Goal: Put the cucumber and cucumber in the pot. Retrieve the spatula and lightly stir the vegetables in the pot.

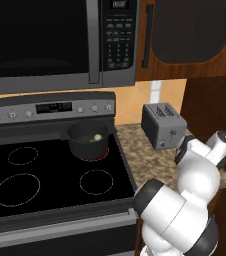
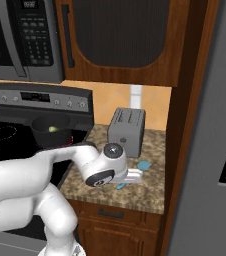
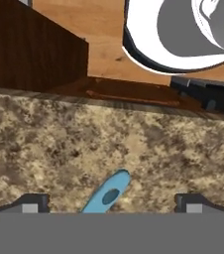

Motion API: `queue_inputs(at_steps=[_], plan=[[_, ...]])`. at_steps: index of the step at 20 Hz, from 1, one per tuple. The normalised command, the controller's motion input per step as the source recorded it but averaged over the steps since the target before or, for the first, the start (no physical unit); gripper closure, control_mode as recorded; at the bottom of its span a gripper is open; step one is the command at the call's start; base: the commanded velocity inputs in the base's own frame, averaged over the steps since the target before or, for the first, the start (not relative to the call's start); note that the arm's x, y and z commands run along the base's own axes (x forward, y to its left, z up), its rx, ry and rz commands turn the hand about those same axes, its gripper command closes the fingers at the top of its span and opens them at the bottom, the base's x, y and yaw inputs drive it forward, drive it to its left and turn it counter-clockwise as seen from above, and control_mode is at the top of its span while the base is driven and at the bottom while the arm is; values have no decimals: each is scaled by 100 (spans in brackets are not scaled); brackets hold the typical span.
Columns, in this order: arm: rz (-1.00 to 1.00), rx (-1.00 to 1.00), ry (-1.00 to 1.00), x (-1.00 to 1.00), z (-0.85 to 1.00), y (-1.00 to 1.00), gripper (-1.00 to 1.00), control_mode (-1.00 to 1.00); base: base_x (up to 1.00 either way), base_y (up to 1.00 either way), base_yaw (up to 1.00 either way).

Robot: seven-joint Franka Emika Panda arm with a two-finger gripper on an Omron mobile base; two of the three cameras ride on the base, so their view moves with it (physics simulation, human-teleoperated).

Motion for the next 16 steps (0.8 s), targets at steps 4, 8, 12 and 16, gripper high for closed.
queue_inputs(at_steps=[4,8,12,16], plan=[[-37,15,1,7,-36,0,-100,-100,0,0,0],[-36,9,0,38,-26,11,-100,-100,0,0,0],[-33,4,1,41,-22,35,-100,-100,0,0,0],[-33,2,6,41,-25,39,-100,-100,0,0,0]])
